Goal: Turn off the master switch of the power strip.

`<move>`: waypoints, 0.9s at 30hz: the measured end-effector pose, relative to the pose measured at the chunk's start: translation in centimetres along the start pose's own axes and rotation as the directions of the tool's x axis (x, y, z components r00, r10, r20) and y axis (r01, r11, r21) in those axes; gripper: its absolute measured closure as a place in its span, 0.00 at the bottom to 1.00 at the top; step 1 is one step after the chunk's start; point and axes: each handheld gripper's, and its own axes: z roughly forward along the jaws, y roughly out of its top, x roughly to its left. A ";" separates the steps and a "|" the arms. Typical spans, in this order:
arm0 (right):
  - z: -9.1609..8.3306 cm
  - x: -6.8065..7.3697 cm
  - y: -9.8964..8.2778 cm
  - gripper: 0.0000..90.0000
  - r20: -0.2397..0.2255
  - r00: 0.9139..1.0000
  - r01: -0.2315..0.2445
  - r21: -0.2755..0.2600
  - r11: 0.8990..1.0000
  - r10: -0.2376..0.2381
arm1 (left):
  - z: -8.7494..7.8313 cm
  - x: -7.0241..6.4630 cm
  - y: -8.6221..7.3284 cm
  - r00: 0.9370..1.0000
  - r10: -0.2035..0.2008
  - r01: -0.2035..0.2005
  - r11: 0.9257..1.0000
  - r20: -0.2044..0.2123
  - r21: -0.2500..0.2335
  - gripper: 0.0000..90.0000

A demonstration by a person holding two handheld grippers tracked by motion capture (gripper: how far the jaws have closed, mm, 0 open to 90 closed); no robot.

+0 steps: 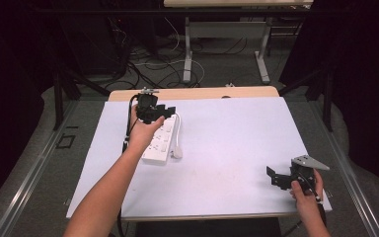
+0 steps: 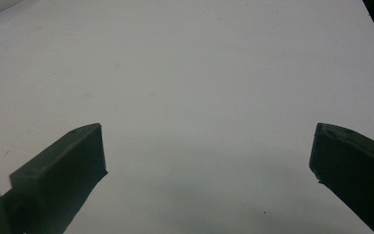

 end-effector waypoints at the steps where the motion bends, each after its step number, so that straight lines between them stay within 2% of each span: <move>1: 0.0 0.0 0.0 0.00 0.000 1.000 0.000 0.000 1.000 0.000 | 0.2 0.0 0.1 1.000 0.005 -0.005 1.000 -0.006 0.001 0.58; 7: 0.2 0.1 -0.1 0.00 -0.010 1.000 0.003 -0.001 1.000 -0.003 | 1.2 -0.1 0.5 1.000 -0.002 0.003 1.000 -0.019 0.011 0.63; 13: 0.4 0.2 -0.2 0.00 -0.004 1.000 0.001 -0.002 1.000 -0.001 | 2.2 -0.2 0.9 0.999 0.016 -0.016 1.000 -0.042 0.013 0.65; 14: 0.2 0.2 -0.2 0.00 -0.007 1.000 0.005 0.016 1.000 -0.005 | 2.4 -0.2 1.0 0.999 0.021 -0.020 1.000 -0.047 0.012 0.65; 18: 0.5 0.3 -0.3 0.00 -0.005 1.000 0.000 -0.004 1.000 0.000 | 3.0 -0.2 1.2 0.998 0.032 -0.029 0.999 -0.063 0.041 0.68; 19: 0.5 0.3 -0.3 0.00 -0.005 1.000 0.000 -0.004 1.000 0.000 | 3.2 -0.1 1.2 0.997 0.032 -0.030 0.999 -0.064 0.030 0.68; 20: 0.3 0.2 -0.2 0.00 -0.008 1.000 0.003 0.015 1.000 -0.003 | 3.3 -0.1 1.3 0.997 0.025 -0.022 0.999 -0.067 0.033 0.69; 22: 0.5 0.1 -0.3 0.00 -0.008 1.000 0.021 0.005 1.000 -0.021 | 3.6 0.0 1.4 0.997 0.020 -0.017 0.999 -0.075 0.037 0.72; 27: 0.5 0.2 -0.3 0.00 -0.017 1.000 0.011 0.018 1.000 -0.011 | 4.2 0.4 1.6 0.996 0.006 -0.001 0.998 -0.088 0.058 0.78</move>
